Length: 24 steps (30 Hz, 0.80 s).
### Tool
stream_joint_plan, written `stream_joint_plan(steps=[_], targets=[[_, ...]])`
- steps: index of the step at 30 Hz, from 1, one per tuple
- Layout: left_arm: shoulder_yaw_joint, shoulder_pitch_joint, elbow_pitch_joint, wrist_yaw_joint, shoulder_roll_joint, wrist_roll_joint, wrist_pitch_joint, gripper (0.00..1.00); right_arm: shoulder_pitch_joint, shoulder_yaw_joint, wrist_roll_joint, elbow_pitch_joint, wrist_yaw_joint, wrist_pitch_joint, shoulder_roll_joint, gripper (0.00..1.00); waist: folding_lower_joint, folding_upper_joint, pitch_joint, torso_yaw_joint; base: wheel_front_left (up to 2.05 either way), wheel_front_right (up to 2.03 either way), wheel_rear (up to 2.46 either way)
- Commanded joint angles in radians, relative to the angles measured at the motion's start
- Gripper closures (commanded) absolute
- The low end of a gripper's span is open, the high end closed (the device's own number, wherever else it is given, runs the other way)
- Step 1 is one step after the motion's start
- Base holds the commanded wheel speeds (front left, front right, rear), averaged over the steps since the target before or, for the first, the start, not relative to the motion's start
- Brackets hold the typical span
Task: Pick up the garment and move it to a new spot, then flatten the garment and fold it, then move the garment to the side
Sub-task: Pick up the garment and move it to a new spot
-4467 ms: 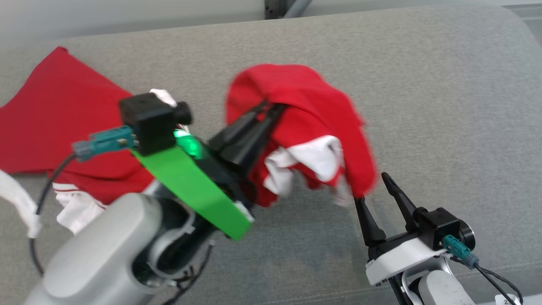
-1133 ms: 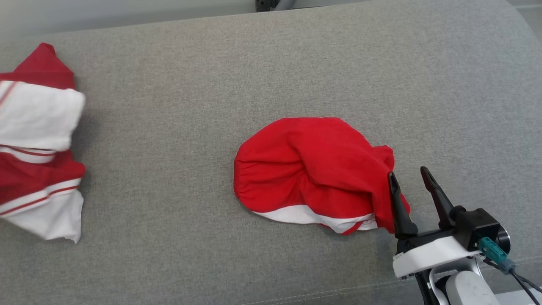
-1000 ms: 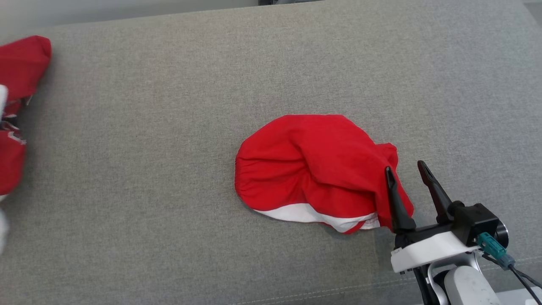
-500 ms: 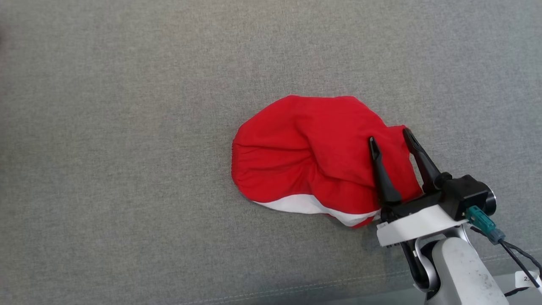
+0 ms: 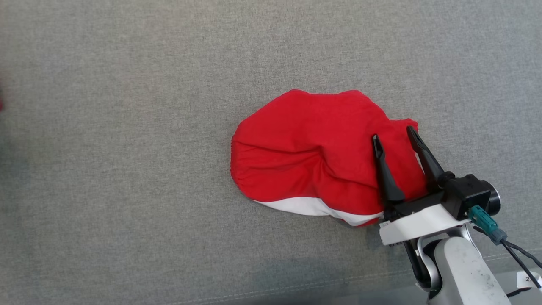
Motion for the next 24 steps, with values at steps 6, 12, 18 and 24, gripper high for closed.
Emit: stream_joint_plan(steps=[6,12,18,24], targets=[[-0.002,0.124,-0.119,0.019,-0.025,0.054,-0.018,0.0,0.055,-0.007,-0.01,-0.014,-0.001,0.0,-0.002,0.0,-0.0001,-0.0001,-0.178,0.059,0.0,0.0,0.0],[0.032,0.43,-0.535,0.084,-0.067,0.129,-0.019,0.0,0.133,-0.027,-0.047,-0.053,-0.001,0.0,-0.002,0.0,-0.0001,-0.0001,-0.328,0.063,0.0,0.0,0.0],[0.076,0.692,-0.839,0.161,-0.126,0.194,-0.019,0.0,0.189,-0.04,-0.068,-0.058,-0.001,0.0,-0.027,0.0,-0.0001,-0.0001,-0.408,0.045,0.0,0.0,0.0],[0.115,0.879,-0.916,0.177,-0.2,0.235,-0.017,0.0,0.237,-0.063,-0.069,-0.039,-0.001,0.0,-0.067,0.0,-0.0001,-0.0001,-0.453,0.029,0.0,0.0,0.0]])
